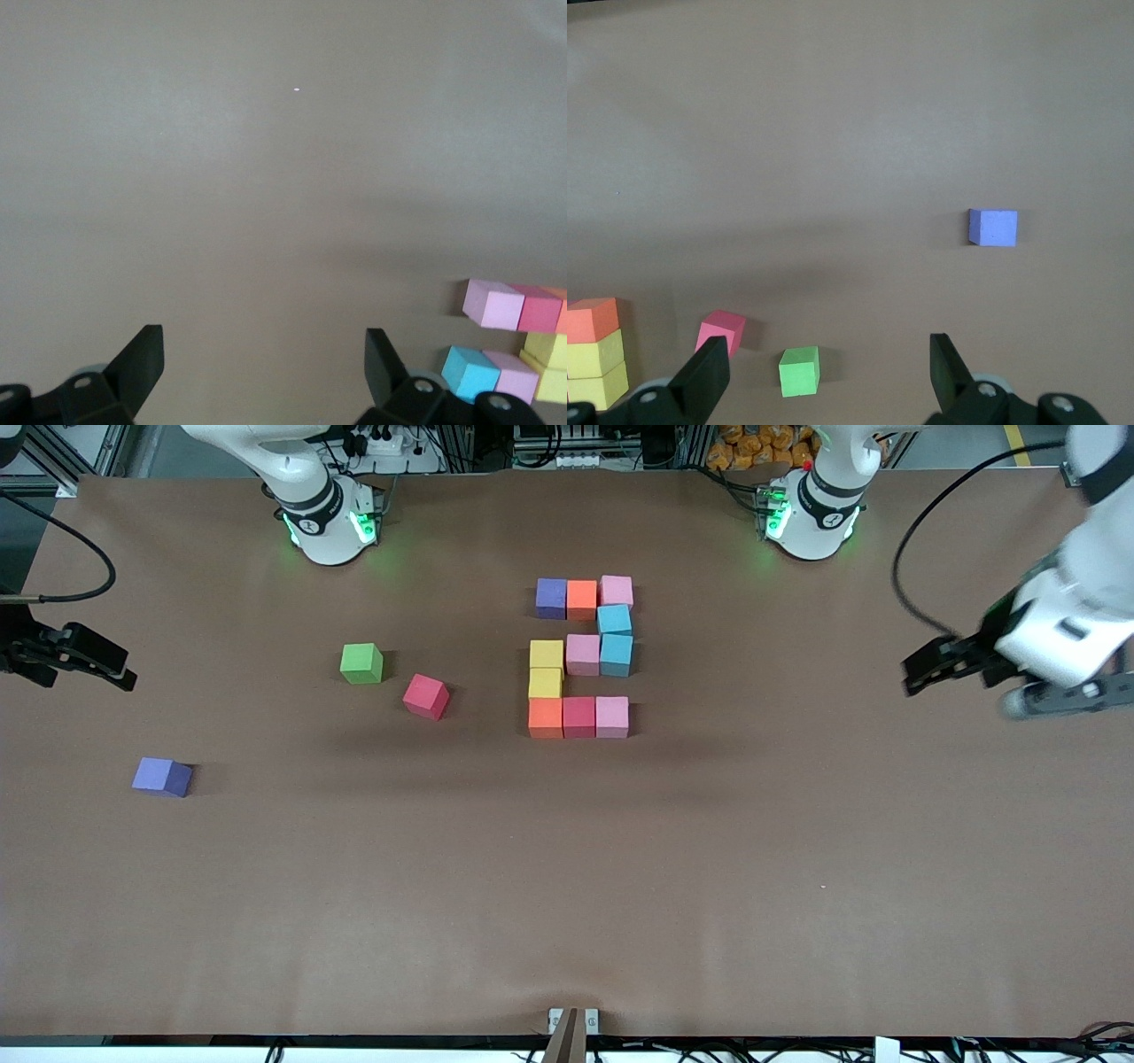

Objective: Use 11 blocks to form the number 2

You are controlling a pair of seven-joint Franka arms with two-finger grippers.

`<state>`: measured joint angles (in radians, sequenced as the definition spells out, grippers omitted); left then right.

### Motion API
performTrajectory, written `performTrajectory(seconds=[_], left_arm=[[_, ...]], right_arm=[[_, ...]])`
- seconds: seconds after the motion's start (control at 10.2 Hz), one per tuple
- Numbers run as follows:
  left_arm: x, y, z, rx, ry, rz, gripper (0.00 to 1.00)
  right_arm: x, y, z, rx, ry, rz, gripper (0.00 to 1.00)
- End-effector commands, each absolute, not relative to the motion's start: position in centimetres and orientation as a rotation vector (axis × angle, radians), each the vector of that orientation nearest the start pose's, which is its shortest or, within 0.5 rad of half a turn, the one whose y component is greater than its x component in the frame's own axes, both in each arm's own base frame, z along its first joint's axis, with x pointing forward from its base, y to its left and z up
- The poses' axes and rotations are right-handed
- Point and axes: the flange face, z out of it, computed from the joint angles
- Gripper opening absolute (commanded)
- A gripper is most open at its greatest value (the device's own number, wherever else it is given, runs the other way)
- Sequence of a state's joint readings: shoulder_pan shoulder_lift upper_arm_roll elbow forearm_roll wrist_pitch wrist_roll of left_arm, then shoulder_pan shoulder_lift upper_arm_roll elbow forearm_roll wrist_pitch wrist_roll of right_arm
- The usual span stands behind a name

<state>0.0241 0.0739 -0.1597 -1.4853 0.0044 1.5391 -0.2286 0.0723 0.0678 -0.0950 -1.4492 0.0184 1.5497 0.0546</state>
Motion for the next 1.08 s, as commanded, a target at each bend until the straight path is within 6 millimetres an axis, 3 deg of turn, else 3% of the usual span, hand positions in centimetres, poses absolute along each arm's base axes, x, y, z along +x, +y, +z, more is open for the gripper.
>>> performTrajectory(seconds=[0.0,0.29,0.98], left_arm=[[55.0,-5.4,64.2,-3.16,-0.083,0.045,1.0],[54.3,-4.6,65.4,-3.158,0.009,0.007,1.0],[54.7,-4.6,65.2,-3.146,0.017,0.003,1.0]], right_arm=[[56.8,-1.8,65.0,-3.153,0.141,-0.035,1.0],[56.2,-2.9,65.5,-3.153,0.141,-0.024,1.0],[56.2,-2.8,65.8,-3.149,0.143,-0.034,1.0]])
